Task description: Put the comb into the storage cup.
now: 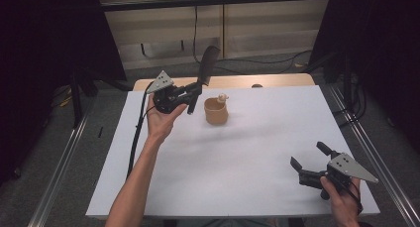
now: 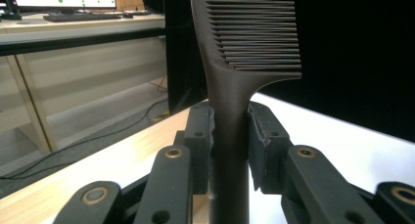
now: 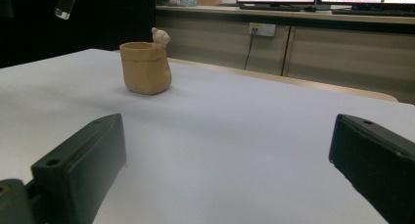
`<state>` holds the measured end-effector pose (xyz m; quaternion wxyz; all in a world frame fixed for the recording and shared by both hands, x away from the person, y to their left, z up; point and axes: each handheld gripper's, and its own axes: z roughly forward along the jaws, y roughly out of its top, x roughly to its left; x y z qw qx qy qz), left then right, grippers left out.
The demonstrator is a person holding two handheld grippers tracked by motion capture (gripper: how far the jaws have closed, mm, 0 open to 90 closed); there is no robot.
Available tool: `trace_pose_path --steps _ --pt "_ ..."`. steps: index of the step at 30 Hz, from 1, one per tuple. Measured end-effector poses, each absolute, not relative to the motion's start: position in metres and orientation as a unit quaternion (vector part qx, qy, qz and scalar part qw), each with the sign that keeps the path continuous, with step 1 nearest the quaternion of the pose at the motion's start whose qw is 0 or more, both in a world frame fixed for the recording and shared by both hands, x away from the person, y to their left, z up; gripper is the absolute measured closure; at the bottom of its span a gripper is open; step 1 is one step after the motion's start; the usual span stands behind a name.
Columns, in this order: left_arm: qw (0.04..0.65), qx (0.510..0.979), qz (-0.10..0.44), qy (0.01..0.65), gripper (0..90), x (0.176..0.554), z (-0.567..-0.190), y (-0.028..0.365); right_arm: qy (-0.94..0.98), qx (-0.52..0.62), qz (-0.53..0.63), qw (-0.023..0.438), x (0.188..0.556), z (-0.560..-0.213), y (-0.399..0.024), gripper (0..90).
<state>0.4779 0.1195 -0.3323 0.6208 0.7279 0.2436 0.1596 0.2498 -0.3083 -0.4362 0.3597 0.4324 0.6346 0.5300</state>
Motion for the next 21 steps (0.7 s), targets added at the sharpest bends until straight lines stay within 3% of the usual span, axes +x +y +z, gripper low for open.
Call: trace_pose_path --steps 21 --pt "0.628 0.722 0.169 0.236 72.7 0.494 -0.338 0.086 0.636 0.432 0.530 0.357 0.250 -0.437 -0.308 0.0"
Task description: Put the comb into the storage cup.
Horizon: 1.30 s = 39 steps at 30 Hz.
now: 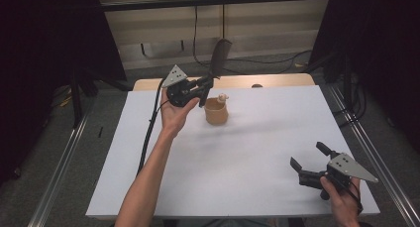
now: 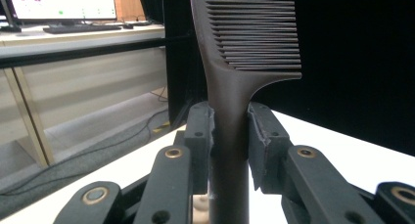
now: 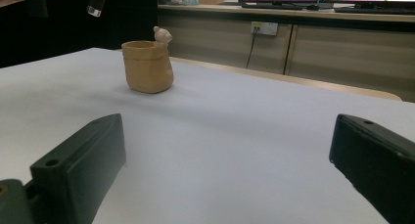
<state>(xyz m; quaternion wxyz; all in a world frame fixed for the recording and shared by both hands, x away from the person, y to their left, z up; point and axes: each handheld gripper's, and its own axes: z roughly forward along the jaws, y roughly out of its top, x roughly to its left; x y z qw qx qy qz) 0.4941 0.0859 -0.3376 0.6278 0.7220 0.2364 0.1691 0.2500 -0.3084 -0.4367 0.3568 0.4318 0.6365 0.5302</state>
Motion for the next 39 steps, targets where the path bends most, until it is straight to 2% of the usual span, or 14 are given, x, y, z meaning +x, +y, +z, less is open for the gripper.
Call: trace_pose_path --steps 14,39 --pt "0.620 0.729 0.187 0.222 72.8 0.507 -0.347 0.073 0.636 0.432 0.531 0.356 0.250 -0.437 -0.309 0.0" --pt "0.619 0.726 0.187 0.234 72.8 0.520 -0.366 0.057 0.638 0.430 0.532 0.353 0.248 -0.437 -0.309 0.0"
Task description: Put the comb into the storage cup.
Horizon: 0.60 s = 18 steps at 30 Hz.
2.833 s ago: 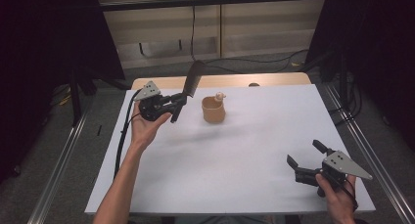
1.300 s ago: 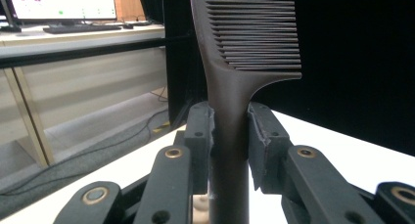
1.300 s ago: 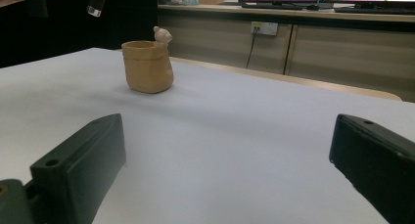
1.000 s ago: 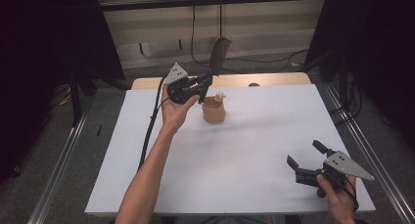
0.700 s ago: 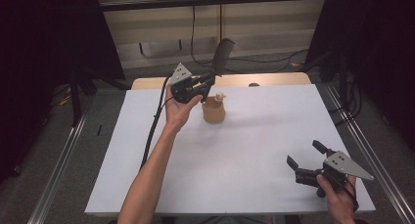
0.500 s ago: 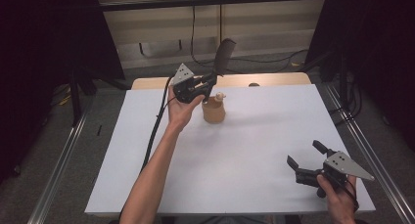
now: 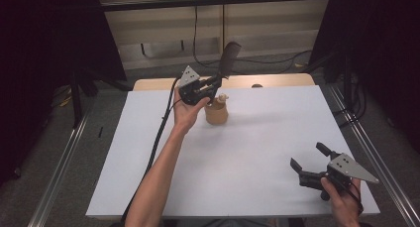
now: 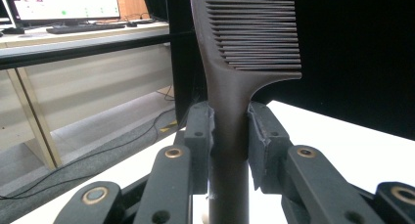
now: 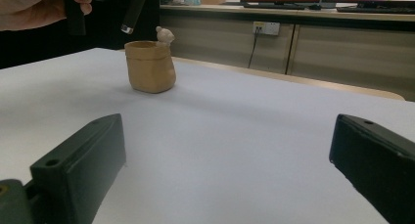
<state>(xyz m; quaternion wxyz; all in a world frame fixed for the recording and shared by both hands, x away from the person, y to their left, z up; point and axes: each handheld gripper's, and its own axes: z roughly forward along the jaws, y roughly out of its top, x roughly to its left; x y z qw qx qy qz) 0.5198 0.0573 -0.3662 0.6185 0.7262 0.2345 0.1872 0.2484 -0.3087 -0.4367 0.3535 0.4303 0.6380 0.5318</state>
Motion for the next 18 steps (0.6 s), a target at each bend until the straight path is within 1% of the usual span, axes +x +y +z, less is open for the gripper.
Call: trace_pose_path --steps 6,9,18 --pt "0.619 0.726 0.181 0.237 72.8 0.523 -0.372 0.055 0.639 0.430 0.532 0.353 0.249 -0.437 -0.309 0.0" --pt "0.610 0.735 0.185 0.231 72.8 0.523 -0.379 0.051 0.638 0.431 0.531 0.353 0.249 -0.437 -0.309 0.0" --pt "0.608 0.734 0.184 0.241 72.8 0.527 -0.388 0.049 0.638 0.432 0.532 0.352 0.248 -0.437 -0.310 0.0"
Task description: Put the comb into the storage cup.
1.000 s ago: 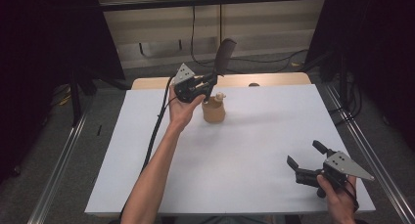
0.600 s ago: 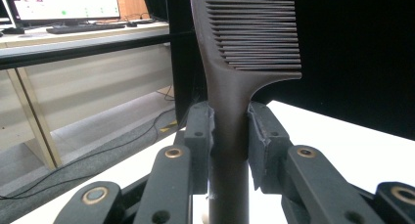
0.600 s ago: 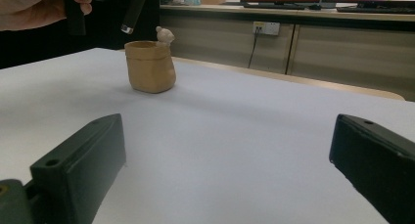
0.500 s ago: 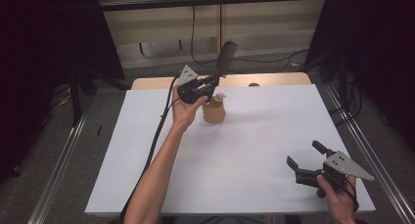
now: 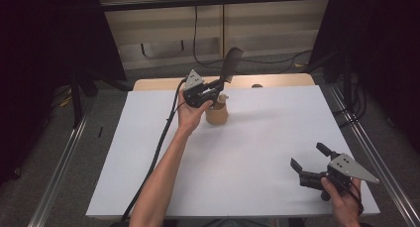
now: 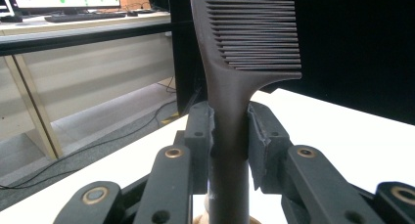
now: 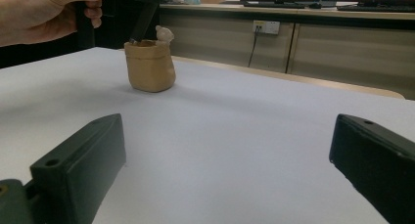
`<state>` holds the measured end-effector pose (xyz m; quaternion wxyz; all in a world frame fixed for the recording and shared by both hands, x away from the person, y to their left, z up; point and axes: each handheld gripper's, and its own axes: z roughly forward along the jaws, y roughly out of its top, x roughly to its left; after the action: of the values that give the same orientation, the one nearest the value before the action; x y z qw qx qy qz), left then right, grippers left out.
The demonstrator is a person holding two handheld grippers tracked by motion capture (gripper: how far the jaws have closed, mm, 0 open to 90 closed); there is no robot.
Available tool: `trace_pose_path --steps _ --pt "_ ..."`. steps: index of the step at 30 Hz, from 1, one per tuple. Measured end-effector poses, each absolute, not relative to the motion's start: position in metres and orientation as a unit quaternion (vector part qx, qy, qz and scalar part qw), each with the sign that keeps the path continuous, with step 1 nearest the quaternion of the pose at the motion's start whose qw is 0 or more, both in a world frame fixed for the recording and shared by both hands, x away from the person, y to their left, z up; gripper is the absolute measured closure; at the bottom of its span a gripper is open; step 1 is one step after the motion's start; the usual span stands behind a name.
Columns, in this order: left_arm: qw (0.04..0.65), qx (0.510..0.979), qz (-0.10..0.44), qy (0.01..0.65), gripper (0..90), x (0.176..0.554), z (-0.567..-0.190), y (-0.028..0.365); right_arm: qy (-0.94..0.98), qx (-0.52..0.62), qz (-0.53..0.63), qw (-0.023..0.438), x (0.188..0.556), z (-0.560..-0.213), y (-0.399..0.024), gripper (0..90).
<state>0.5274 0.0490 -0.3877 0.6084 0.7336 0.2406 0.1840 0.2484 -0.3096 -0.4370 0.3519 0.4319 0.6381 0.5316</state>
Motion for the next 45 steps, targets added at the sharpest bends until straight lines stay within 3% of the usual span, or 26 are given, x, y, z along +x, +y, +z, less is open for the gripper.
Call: trace_pose_path --steps 45 --pt "0.583 0.751 0.160 0.267 72.7 0.526 -0.410 0.062 0.641 0.428 0.533 0.348 0.248 -0.437 -0.308 0.0"
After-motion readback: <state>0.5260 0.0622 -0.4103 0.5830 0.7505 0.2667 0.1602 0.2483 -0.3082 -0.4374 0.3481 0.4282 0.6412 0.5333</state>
